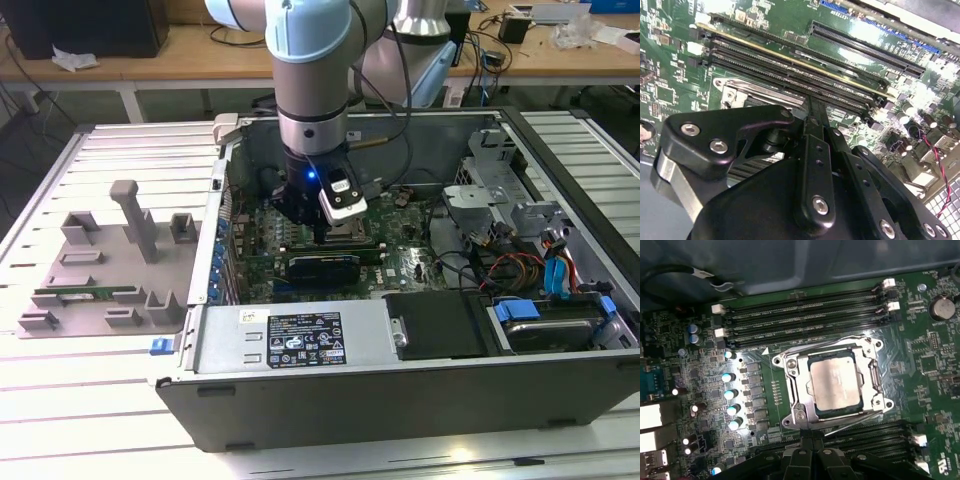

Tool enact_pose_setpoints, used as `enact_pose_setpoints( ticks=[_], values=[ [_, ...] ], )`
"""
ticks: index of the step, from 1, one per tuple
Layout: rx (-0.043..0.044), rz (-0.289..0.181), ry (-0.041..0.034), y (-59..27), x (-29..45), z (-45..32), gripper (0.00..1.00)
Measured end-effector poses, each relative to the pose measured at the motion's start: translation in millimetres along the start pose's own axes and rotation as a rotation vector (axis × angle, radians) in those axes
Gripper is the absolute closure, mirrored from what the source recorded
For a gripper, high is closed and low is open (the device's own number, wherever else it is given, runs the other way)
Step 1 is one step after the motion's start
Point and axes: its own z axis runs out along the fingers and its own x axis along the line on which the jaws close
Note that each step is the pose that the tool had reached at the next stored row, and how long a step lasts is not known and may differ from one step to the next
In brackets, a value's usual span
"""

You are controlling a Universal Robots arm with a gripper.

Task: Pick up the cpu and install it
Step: 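Install the second cpu locking lever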

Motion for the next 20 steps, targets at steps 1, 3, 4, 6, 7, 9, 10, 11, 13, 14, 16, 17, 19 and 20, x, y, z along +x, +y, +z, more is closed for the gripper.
enact_pose_setpoints(
  ticks=[1, 3, 4, 6, 7, 9, 10, 11, 13, 14, 16, 17, 19, 20],
  values=[
    [-0.0056, -0.008, 0.0014, -0.1, 0.1, 0.7, 0.89],
    [-0.0116, -0.025, 0.0033, -0.1, 0.3, 1.6, 0.89],
    [-0.0117, -0.028, 0.0034, -0.2, 0.2, 1.7, 0.89],
    [-0.0138, -0.029, 0.004, -2.6, -0.2, 1.7, 0.89],
    [-0.0156, -0.03, 0.0043, -3.8, -0.4, 1.7, 0.89],
    [-0.0202, -0.03, 0.0048, -5.8, -0.8, 1.6, 0.89],
    [-0.0204, -0.03, 0.005, -5.8, -0.7, 1.6, 0.89],
    [-0.0205, -0.03, 0.0049, -5.8, -0.7, 1.6, 0.89],
    [-0.0206, -0.03, 0.005, -5.9, -0.8, 1.6, 0.89],
    [-0.022, -0.033, 0.0055, -6.2, -0.8, 1.5, 0.89],
    [-0.0291, -0.064, 0.0085, -6.2, -0.8, 1.5, 0.89],
    [-0.0304, -0.075, 0.0093, -6.1, -0.8, 1.6, 0.89],
    [-0.0318, -0.099, 0.0111, -6.7, -0.9, 1.6, 0.89],
    [-0.0325, -0.114, 0.0122, -7.6, -1.0, 1.5, 0.89]
  ],
)
